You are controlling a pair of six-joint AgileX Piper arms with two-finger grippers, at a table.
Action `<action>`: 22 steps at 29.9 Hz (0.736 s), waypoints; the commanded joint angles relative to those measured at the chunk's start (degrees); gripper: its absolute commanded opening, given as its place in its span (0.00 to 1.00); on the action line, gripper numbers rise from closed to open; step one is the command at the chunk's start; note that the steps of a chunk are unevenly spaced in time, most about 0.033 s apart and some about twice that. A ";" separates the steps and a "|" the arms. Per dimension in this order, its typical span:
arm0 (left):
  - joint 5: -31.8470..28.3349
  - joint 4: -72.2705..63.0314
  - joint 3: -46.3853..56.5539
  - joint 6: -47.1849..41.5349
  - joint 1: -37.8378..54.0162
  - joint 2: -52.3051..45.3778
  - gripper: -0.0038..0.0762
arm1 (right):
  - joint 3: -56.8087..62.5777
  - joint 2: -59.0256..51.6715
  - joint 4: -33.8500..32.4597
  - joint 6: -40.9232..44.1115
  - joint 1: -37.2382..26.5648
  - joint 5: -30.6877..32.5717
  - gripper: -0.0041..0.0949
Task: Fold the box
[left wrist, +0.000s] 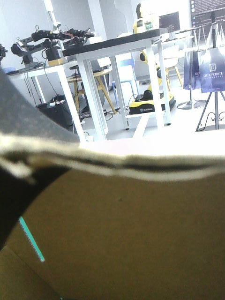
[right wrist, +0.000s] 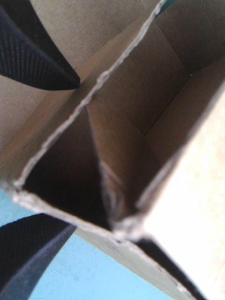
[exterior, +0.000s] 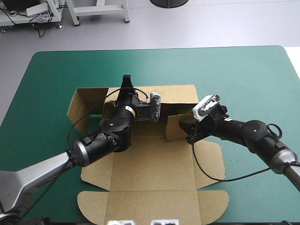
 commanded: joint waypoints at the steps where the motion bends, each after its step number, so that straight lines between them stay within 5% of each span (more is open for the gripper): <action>1: -1.04 4.00 -1.27 -4.36 0.11 -1.72 0.04 | -1.53 -1.70 2.30 -0.39 -0.03 3.24 0.71; 22: -4.28 -0.54 -1.37 -6.94 4.64 -0.79 0.04 | -2.01 -1.89 7.92 -3.47 -0.03 0.13 0.67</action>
